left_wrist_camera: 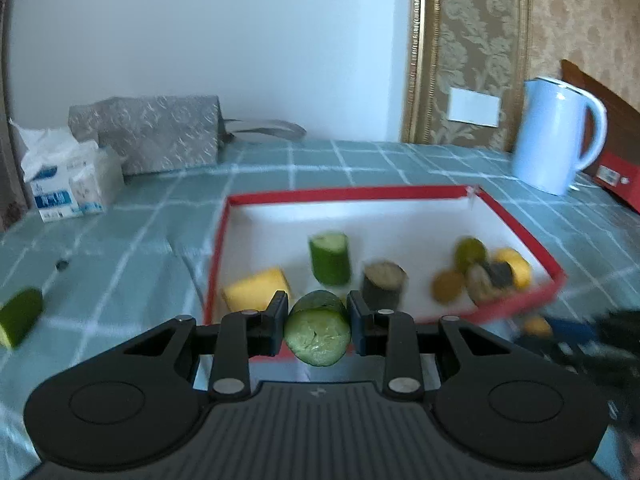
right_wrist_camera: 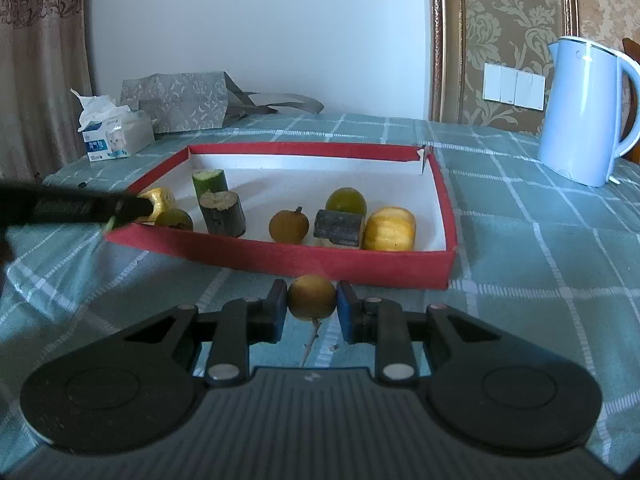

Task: Organize fruits
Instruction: 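Lower the cucumber chunk into the tray and open the left gripper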

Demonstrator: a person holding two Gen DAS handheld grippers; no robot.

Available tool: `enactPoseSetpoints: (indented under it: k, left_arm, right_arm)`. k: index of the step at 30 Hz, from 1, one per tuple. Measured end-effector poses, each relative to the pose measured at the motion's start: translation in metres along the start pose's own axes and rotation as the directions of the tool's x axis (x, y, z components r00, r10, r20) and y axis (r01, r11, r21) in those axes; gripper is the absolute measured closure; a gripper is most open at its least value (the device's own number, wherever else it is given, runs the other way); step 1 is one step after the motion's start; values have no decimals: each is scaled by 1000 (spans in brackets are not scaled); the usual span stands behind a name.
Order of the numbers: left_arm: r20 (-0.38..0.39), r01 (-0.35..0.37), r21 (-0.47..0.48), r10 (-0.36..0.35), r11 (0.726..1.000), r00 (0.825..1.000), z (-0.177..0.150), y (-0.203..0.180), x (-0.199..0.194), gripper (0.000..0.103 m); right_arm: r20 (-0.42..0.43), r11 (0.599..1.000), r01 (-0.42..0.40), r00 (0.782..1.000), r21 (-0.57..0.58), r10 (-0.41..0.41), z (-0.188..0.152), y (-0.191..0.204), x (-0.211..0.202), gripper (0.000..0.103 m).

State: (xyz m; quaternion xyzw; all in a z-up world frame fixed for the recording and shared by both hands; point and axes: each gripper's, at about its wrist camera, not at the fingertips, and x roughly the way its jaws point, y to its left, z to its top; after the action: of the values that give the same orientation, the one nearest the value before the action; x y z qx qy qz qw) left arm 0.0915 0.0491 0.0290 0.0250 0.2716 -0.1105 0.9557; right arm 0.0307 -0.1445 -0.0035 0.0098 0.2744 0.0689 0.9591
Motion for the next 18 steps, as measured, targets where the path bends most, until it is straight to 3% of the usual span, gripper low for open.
enactPoseSetpoints:
  k: [4, 12, 13, 15, 16, 18]
  left_arm:
    - [-15, -34, -46, 33, 998, 999, 17, 9, 29, 72]
    - [17, -72, -18, 73, 997, 997, 28, 4, 56, 70]
    - [27, -82, -12, 82, 997, 996, 28, 3, 56, 66]
    - [50, -115, -1, 115, 993, 992, 26, 3, 53, 45]
    - [66, -132, -6, 132, 991, 989, 26, 4, 50, 29]
    - [116, -154, -30, 157, 988, 981, 25, 7, 41, 20]
  right_arm:
    - [-15, 1000, 4, 1000, -12, -5, -1, 2, 3, 78]
    - [-41, 999, 12, 999, -30, -14, -4, 6, 9, 78]
    - [-44, 999, 12, 999, -31, -13, -4, 6, 9, 78]
    - [-46, 999, 12, 999, -34, -13, -4, 7, 10, 78]
    - [-47, 999, 12, 999, -36, -14, -4, 7, 10, 78]
    - [-47, 999, 16, 999, -41, -18, -5, 8, 11, 78]
